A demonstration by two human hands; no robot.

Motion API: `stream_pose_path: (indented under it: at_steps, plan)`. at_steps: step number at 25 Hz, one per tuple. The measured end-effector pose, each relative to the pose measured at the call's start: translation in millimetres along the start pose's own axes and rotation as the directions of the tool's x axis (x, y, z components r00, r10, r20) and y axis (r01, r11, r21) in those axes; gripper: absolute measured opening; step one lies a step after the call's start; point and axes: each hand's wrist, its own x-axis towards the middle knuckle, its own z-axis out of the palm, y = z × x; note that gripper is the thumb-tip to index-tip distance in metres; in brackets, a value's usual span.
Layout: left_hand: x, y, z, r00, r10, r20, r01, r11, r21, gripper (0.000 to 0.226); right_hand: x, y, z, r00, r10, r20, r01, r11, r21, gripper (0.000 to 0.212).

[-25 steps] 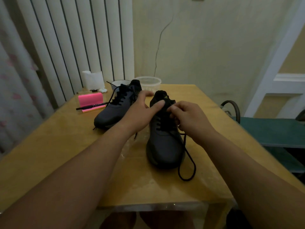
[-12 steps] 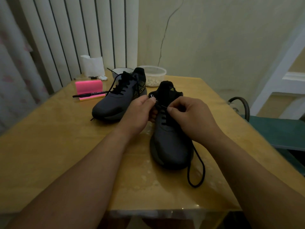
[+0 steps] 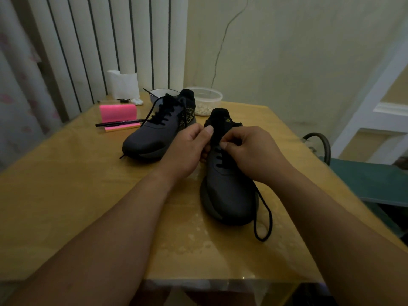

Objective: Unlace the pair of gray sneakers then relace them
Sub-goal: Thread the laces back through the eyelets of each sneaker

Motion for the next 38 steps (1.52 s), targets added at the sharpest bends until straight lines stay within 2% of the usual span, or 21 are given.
stream_pose_path:
  at_steps: [3, 6, 9, 14, 19, 24, 29, 38]
  plan:
    - [-2, 0, -6, 0.998, -0.028, 0.057, 0.031, 0.998, -0.052, 0.027, -1, -1, 4, 0.997, 0.073, 0.003, -0.073, 0.985, 0.155, 0.010]
    - [0, -4, -11, 0.995, -0.052, 0.090, 0.056, 0.997, -0.043, 0.019, -3, 2, 2, 0.986, 0.152, 0.069, -0.166, 0.934, 0.316, 0.008]
    - [-1, -4, -10, 0.995, -0.052, 0.088, 0.053, 0.999, -0.008, 0.016, -7, 4, -2, 0.975, 0.183, 0.129, -0.219, 0.902, 0.371, 0.008]
    - [-3, 0, -9, 0.993, -0.068, 0.099, 0.074, 0.996, -0.059, 0.019, -3, -3, 5, 0.985, 0.164, 0.047, -0.171, 0.944, 0.283, 0.009]
    - [-6, 1, -7, 0.994, -0.041, 0.097, 0.041, 0.999, -0.005, 0.029, -2, -4, 1, 0.993, 0.108, 0.038, -0.113, 0.979, 0.171, 0.009]
    - [1, 1, 0, 0.995, -0.101, 0.010, 0.100, 0.991, 0.089, 0.067, -3, -4, -1, 0.997, -0.002, 0.079, -0.003, 0.998, 0.057, 0.009]
    - [5, 3, -1, 0.999, -0.050, 0.019, 0.048, 0.995, 0.089, 0.038, -3, 0, -4, 0.995, -0.017, 0.098, 0.015, 1.000, 0.021, 0.009]
    - [-1, -1, -2, 1.000, -0.009, -0.005, 0.009, 0.997, 0.082, 0.036, 1, -11, -22, 0.962, 0.069, 0.263, -0.064, 0.998, -0.027, 0.015]
